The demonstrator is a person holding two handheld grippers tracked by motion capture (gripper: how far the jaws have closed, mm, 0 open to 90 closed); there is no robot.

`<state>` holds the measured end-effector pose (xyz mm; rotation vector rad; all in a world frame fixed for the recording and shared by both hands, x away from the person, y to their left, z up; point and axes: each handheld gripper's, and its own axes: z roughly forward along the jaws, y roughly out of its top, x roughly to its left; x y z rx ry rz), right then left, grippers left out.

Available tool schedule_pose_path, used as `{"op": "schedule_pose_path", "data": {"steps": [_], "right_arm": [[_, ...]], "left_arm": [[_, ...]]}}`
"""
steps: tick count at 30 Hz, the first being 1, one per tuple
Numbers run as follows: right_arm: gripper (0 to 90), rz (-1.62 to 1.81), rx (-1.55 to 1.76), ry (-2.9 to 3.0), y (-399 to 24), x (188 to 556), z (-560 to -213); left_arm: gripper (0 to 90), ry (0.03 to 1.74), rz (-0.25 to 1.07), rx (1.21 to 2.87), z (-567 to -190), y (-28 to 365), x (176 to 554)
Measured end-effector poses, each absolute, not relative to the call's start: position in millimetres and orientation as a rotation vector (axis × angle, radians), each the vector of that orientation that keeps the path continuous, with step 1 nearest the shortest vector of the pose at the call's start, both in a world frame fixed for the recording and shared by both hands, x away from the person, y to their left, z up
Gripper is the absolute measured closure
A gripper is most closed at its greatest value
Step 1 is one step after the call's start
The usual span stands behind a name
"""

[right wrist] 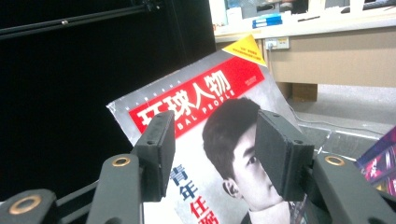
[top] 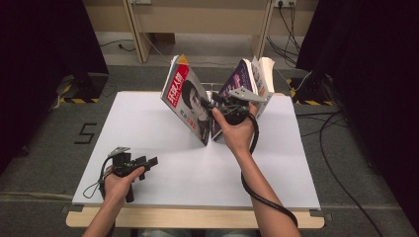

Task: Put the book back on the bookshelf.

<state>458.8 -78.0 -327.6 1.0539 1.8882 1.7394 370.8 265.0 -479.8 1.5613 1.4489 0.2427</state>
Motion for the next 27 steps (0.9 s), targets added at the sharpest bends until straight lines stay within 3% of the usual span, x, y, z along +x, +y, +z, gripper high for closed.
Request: {"op": "schedule_pose_path", "data": {"steps": [27], "right_arm": [[48.4, 1.640, 1.074, 1.937, -90.2, 446.0, -357.2]], "left_arm": [[38.5, 1.448, 0.247, 1.567, -480.7, 264.1, 370.9]]}}
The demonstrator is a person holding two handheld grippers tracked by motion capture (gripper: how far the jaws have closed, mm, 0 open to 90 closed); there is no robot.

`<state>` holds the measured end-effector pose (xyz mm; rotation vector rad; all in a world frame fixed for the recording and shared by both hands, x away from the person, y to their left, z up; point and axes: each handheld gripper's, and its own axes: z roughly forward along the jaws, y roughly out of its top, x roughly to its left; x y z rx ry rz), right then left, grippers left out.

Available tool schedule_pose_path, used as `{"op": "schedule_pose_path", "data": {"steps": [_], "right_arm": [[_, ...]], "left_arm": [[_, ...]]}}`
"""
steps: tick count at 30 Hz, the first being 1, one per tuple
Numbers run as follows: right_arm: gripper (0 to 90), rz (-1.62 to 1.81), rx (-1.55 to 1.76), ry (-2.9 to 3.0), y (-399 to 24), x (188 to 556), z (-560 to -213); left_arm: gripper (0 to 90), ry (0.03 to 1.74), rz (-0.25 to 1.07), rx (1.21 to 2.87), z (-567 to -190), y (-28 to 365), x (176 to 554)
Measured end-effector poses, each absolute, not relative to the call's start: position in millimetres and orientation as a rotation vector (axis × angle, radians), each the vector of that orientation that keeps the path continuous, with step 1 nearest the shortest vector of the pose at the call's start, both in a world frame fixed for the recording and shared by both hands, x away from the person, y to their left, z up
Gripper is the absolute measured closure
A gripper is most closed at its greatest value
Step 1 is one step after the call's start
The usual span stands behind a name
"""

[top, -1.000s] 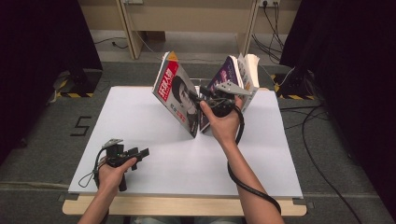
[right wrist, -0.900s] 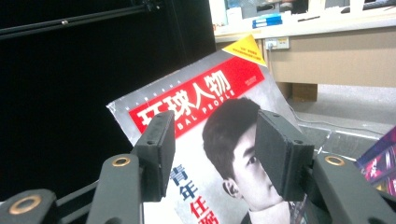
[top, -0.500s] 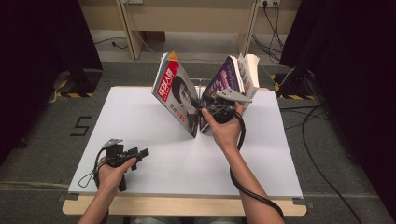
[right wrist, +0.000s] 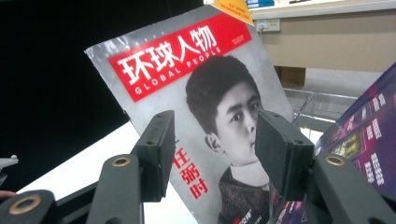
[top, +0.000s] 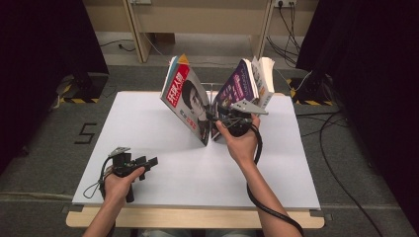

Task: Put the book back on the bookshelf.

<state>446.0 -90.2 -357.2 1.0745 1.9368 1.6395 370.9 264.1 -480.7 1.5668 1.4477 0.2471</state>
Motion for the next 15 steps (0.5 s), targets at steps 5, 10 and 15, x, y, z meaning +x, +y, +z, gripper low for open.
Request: {"op": "schedule_pose_path", "data": {"steps": [5, 10, 15], "right_arm": [[48.4, 1.630, 1.075, 1.938, -92.6, 444.4, -360.1], [48.3, 1.617, 1.072, 1.938, -95.0, 441.8, -361.4], [48.0, 1.617, 1.073, 1.942, -96.0, 438.9, -364.7]], "left_arm": [[38.5, 1.448, 0.246, 1.568, -480.9, 263.6, 370.8], [38.6, 1.448, 0.246, 1.568, -480.8, 263.3, 370.8], [38.6, 1.448, 0.246, 1.569, -480.8, 263.1, 370.9]]}}
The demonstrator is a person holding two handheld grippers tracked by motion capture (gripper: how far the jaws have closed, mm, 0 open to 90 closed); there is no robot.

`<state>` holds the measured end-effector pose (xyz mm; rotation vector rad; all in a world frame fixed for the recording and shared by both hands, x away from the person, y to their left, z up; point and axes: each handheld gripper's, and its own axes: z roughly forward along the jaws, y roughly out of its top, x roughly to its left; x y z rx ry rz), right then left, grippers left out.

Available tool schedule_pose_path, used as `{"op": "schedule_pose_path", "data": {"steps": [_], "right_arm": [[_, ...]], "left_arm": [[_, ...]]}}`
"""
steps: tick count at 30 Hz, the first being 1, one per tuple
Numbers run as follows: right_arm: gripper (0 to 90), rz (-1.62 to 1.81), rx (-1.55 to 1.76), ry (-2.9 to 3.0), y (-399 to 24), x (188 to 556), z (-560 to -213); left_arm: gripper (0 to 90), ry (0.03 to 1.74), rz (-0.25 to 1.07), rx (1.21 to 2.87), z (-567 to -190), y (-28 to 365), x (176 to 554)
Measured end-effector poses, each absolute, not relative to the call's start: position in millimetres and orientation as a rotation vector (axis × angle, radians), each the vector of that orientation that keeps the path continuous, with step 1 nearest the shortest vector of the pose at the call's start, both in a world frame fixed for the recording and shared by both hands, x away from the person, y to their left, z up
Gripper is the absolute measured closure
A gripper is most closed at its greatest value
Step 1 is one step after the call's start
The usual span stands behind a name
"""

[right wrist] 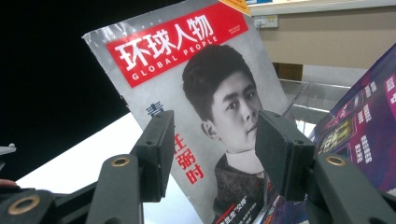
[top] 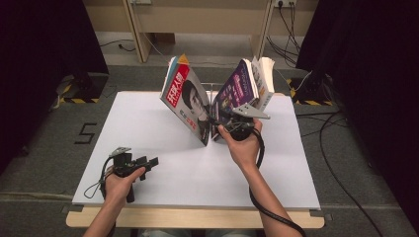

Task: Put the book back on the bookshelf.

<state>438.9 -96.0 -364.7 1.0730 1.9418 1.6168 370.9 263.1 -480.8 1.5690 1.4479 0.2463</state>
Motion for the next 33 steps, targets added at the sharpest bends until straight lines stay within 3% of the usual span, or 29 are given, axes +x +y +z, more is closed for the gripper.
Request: {"op": "schedule_pose_path", "data": {"steps": [33], "right_arm": [[47.8, 1.563, 1.072, 1.982, -100.3, 424.5, -388.2]], "left_arm": [[38.7, 1.445, 0.249, 1.571, -481.0, 263.5, 370.4]]}}
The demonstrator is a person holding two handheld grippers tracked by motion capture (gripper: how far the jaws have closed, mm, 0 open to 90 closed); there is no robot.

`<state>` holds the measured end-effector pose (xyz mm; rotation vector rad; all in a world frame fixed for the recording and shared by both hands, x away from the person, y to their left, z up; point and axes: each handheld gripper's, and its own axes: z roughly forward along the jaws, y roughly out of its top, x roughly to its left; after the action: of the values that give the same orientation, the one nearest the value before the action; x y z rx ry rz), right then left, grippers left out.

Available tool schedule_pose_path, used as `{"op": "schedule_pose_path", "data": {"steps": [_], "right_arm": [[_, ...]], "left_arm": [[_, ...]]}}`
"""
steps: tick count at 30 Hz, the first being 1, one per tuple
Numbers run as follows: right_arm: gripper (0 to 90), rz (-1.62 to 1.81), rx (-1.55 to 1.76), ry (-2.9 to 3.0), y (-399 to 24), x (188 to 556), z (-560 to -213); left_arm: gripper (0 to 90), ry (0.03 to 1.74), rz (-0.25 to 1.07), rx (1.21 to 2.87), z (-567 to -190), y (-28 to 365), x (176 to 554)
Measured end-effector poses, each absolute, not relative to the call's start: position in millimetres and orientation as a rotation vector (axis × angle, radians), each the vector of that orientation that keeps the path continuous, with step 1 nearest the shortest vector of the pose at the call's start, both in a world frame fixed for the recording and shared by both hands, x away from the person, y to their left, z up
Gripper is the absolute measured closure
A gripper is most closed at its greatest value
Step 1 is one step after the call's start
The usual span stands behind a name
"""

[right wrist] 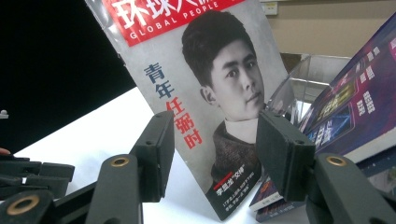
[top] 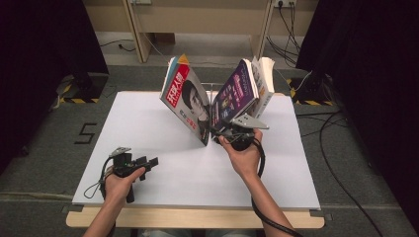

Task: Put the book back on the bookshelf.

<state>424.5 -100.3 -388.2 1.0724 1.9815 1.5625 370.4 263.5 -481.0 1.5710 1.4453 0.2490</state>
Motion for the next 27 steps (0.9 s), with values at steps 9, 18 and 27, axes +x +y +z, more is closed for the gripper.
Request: {"op": "schedule_pose_path", "data": {"steps": [9, 18, 27], "right_arm": [[47.7, 1.544, 1.078, 1.986, -104.1, 421.3, -391.5], [47.6, 1.535, 1.074, 1.990, -104.8, 419.2, -396.4], [47.5, 1.519, 1.082, 2.004, -107.2, 416.0, -402.4]], "left_arm": [[38.7, 1.444, 0.250, 1.573, -480.9, 263.1, 370.3], [38.7, 1.445, 0.250, 1.573, -481.2, 263.2, 370.2], [38.7, 1.446, 0.253, 1.571, -480.8, 263.8, 369.9]]}}
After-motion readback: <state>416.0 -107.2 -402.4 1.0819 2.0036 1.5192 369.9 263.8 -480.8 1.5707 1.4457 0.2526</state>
